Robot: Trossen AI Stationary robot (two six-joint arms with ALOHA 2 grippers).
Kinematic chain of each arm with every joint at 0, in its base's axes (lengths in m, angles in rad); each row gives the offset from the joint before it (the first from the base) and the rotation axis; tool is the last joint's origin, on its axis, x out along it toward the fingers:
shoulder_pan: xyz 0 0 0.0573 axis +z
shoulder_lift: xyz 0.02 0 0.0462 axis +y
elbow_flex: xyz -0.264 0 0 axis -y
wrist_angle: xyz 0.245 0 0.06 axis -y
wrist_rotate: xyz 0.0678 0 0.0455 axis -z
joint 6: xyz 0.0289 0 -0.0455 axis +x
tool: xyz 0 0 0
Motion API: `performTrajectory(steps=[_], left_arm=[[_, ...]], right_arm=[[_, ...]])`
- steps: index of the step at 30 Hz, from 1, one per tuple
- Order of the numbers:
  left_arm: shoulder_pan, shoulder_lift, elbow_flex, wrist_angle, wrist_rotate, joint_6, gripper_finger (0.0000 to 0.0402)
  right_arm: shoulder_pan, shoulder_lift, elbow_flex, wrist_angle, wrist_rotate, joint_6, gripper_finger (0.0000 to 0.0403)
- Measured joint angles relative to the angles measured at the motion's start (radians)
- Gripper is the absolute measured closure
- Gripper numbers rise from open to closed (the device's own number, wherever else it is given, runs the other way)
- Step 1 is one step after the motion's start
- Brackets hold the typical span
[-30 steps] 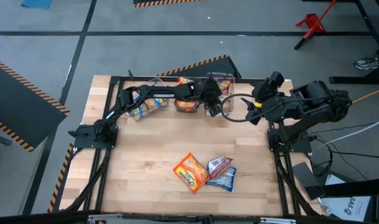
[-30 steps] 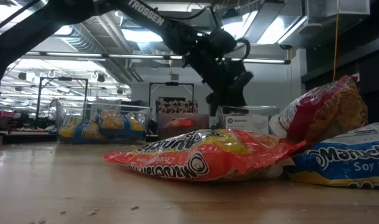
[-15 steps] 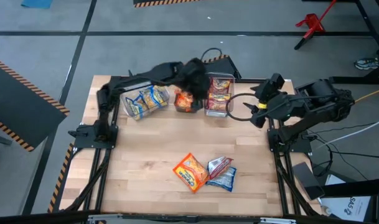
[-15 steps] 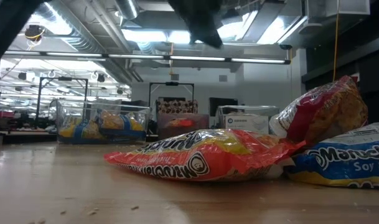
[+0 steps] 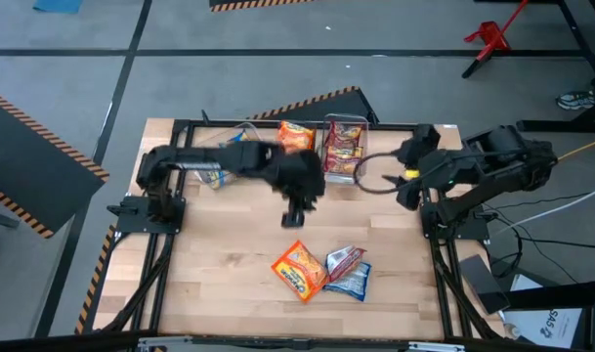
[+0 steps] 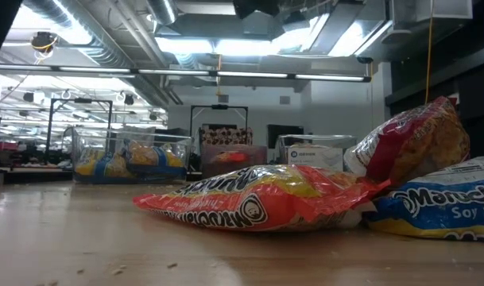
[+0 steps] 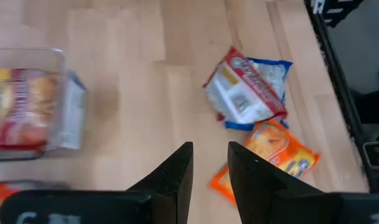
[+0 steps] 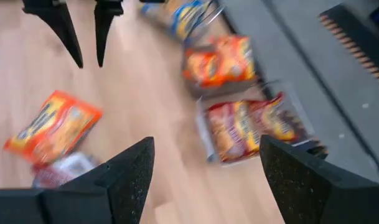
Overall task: Sort Maruchan noodles
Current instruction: Put the red noodle pack into the right transparent bin
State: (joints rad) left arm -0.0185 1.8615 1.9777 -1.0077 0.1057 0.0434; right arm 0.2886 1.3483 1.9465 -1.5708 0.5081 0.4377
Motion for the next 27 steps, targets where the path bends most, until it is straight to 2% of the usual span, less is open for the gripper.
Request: performTrajectory(steps=[6, 9, 12, 16, 19, 24, 27], left_arm=[[-0.134, 0.001, -0.170, 0.194, -0.102, -0.260, 0.0307], [-0.198, 0.001, -0.266, 0.353, -0.193, -0.416, 0.0307], [-0.254, 0.001, -0.355, 0.520, -0.286, -0.541, 0.0307], [-0.307, 0.001, -0.442, 0.647, -0.366, -0.644, 0.0307], [-0.330, 0.001, -0.491, 0.714, -0.388, -0.749, 0.0309], [-0.357, 0.001, -0.514, 0.744, -0.391, -0.859, 0.0309], [-0.369, 0.001, -0.515, 0.742, -0.390, -0.873, 0.0310]], right_arm=[[0.035, -0.059, -0.164, 0.002, -0.121, 0.000, 0.0125], [0.099, -0.137, -0.329, 0.017, -0.105, 0.039, 0.0125], [0.181, -0.240, -0.534, 0.103, -0.103, 0.135, 0.0125], [0.287, -0.366, -0.813, 0.341, -0.078, 0.251, 0.0125], [0.353, -0.427, -1.018, 0.547, -0.073, 0.306, 0.0125], [0.386, -0.405, -1.283, 0.903, -0.077, 0.315, 0.0125], [0.385, -0.364, -1.368, 1.016, -0.081, 0.320, 0.0125]])
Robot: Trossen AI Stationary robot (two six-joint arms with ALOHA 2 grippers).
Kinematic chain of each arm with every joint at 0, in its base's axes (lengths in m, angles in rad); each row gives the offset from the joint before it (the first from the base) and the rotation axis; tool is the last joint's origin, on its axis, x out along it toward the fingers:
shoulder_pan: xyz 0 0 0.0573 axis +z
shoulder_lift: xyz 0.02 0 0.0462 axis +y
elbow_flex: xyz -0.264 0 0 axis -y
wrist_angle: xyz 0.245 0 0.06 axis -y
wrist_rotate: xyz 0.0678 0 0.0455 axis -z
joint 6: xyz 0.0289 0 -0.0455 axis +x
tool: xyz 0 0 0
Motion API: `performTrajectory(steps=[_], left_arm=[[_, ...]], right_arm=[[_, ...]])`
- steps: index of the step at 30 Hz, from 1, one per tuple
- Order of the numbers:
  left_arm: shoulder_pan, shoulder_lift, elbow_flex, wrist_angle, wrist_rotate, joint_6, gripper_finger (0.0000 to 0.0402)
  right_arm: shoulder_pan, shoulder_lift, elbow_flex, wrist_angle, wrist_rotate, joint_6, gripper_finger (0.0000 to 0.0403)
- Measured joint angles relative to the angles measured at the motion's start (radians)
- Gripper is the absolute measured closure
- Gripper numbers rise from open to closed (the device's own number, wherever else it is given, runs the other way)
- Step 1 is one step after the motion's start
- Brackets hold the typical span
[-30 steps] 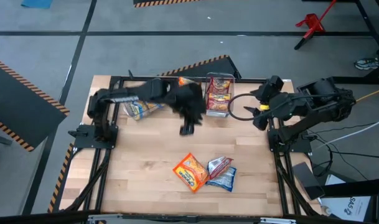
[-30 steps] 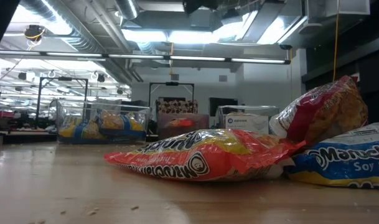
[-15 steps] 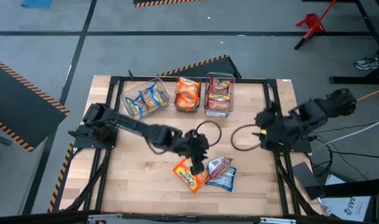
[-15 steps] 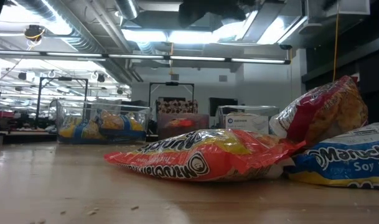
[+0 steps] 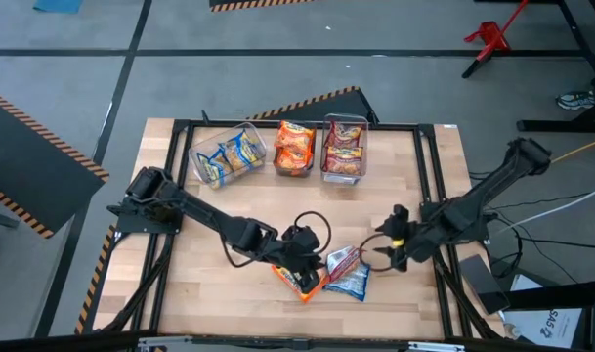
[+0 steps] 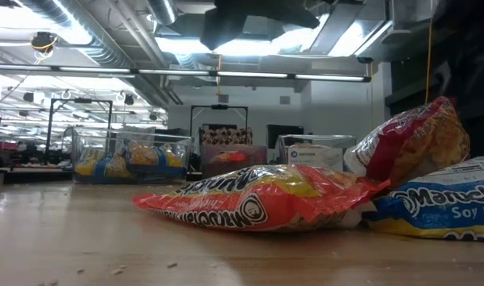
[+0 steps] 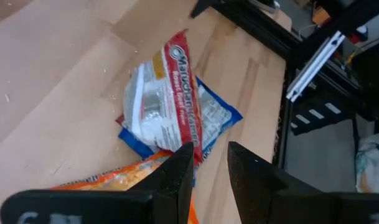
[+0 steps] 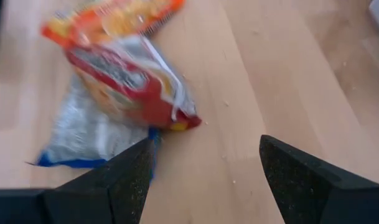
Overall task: Sort Maruchan noodles
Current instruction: Put the red noodle pack into the right transparent bin
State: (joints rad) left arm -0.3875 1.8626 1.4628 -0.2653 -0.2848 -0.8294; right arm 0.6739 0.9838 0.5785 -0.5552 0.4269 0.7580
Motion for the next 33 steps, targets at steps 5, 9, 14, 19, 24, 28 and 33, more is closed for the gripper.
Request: performTrajectory(steps=[5, 9, 14, 19, 24, 28, 33], left_arm=[[-0.007, 0.000, 0.000, 0.012, -0.002, -0.003, 0.0310], [-0.007, 0.000, 0.000, 0.022, -0.036, -0.002, 0.0310], [-0.007, 0.000, 0.000, 0.021, -0.069, -0.002, 0.0310], [-0.007, 0.000, 0.000, 0.009, -0.071, 0.013, 0.0310], [-0.006, 0.000, 0.000, 0.000, -0.080, 0.025, 0.0310], [-0.006, 0.000, 0.000, -0.032, -0.133, 0.023, 0.0310], [0.000, 0.000, 0.000, -0.061, -0.239, 0.012, 0.0310]], right_arm=[[0.000, 0.105, -0.039, 0.075, 0.005, -0.019, 0.0125], [0.000, 0.198, -0.039, 0.205, -0.015, -0.114, 0.0125], [-0.057, 0.308, -0.024, 0.356, -0.028, -0.241, 0.0125], [-0.196, 0.383, 0.021, 0.455, -0.029, -0.394, 0.0125], [-0.381, 0.396, 0.068, 0.534, -0.062, -0.473, 0.0125], [-0.534, 0.395, 0.118, 0.532, -0.092, -0.479, 0.0125], [-0.638, 0.385, 0.203, 0.426, -0.292, -0.509, 0.0125]])
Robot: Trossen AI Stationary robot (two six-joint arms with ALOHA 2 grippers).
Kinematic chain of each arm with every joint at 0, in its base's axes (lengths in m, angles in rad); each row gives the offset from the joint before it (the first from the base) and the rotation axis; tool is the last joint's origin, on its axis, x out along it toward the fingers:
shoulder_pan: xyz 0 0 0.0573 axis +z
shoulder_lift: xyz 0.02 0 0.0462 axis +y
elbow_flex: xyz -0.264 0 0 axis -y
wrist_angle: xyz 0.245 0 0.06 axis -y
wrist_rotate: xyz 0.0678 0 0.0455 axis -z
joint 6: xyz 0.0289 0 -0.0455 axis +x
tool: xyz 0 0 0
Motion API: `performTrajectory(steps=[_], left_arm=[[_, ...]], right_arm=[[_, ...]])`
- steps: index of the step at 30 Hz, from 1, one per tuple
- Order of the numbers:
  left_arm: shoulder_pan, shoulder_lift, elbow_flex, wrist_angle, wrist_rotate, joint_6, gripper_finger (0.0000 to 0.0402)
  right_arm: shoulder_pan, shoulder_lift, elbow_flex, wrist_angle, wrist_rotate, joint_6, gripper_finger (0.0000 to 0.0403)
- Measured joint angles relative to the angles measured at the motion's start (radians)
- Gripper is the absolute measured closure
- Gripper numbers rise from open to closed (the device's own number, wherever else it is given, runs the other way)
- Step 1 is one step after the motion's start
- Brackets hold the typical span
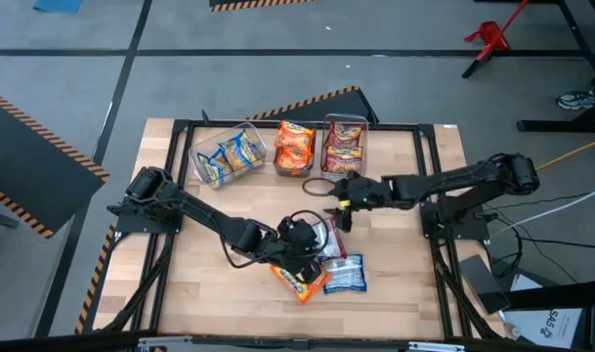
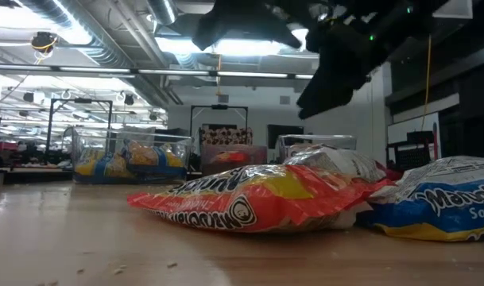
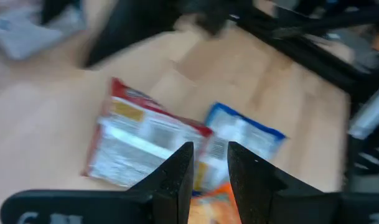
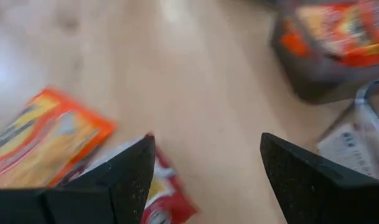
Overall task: Sort Maruchan noodles
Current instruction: Put the red noodle pack into the right transparent bin
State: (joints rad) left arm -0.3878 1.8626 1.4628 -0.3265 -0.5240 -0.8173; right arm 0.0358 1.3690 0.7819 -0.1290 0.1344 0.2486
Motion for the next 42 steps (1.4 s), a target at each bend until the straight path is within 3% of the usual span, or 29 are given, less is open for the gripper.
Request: performTrajectory(steps=[3, 8, 11, 18, 28, 32, 37, 42], left_arm=[[0.028, 0.000, 0.000, -0.050, -0.020, -0.008, 0.0309], [0.150, 0.000, 0.000, -0.074, 0.217, 0.099, 0.0288], [0.221, 0.000, 0.000, -0.076, 0.308, 0.205, 0.0266], [0.383, 0.028, 0.001, -0.034, 0.500, 0.420, 0.0205], [0.510, 0.168, -0.001, 0.096, 0.829, 0.590, 0.0177], [0.510, 0.205, 0.001, 0.106, 0.870, 0.644, 0.0176], [0.510, 0.264, 0.000, 0.164, 1.006, 0.651, 0.0176], [0.490, 0.321, 0.000, 0.201, 1.016, 0.645, 0.0176]], right_arm=[[-0.006, -0.025, 0.061, -0.130, -0.055, -0.030, 0.0125], [-0.004, -0.105, 0.169, -0.357, -0.055, -0.074, 0.0125], [-0.004, -0.168, 0.210, -0.475, -0.055, -0.062, 0.0125], [-0.004, -0.325, 0.196, -0.638, -0.048, 0.118, 0.0125], [-0.003, -0.410, 0.155, -0.631, 0.032, 0.219, 0.0125], [-0.003, -0.403, 0.155, -0.626, 0.031, 0.221, 0.0125], [-0.003, -0.403, 0.155, -0.631, 0.033, 0.228, 0.0125], [-0.003, -0.403, 0.155, -0.631, 0.031, 0.230, 0.0125]])
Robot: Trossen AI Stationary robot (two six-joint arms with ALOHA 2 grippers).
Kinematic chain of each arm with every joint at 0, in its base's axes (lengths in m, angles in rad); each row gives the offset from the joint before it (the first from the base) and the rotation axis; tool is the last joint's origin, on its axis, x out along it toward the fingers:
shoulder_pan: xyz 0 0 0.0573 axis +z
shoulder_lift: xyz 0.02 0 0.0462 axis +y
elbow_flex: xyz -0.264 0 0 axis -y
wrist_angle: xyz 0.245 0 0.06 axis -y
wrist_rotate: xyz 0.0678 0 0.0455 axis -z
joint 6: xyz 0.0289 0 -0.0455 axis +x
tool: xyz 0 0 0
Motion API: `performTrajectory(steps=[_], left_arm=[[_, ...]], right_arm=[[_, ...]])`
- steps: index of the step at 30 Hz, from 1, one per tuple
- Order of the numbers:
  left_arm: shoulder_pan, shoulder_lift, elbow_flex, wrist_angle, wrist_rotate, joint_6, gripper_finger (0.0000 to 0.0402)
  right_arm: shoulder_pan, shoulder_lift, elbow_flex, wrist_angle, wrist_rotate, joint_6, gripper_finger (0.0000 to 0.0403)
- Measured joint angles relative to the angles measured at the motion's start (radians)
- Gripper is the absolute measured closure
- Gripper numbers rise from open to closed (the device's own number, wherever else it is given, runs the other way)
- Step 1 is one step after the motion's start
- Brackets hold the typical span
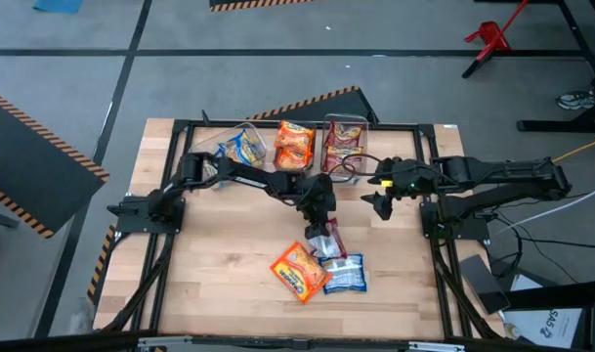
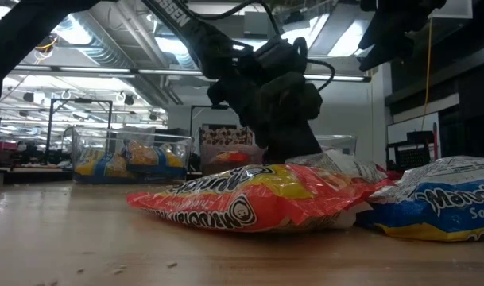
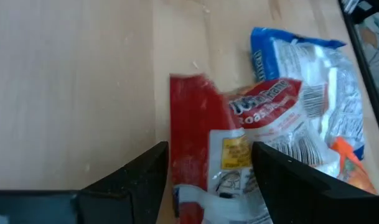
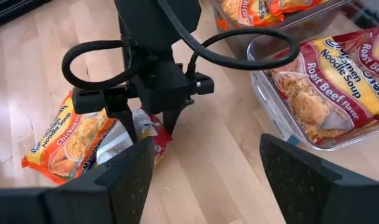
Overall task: Sort Maruchan noodles
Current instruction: Put the red noodle pack into the right transparent bin
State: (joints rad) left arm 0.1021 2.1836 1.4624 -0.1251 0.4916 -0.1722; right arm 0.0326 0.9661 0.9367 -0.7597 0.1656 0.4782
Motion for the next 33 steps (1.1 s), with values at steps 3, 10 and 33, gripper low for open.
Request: performTrajectory(steps=[3, 10, 33], left_arm=[[-0.010, 0.009, 0.001, 0.035, 0.009, 0.007, 0.0177], [-0.040, 0.009, 0.004, 0.033, -0.034, 0.021, 0.0231], [-0.055, -0.196, 0.014, 0.020, -0.306, -0.104, 0.0395]], right_arm=[[0.000, 0.000, 0.000, -0.001, 0.000, 0.000, 0.0125], [0.000, 0.000, 0.000, -0.001, 0.000, 0.000, 0.0125], [0.000, -0.152, 0.002, -0.002, 0.031, 0.121, 0.0125]])
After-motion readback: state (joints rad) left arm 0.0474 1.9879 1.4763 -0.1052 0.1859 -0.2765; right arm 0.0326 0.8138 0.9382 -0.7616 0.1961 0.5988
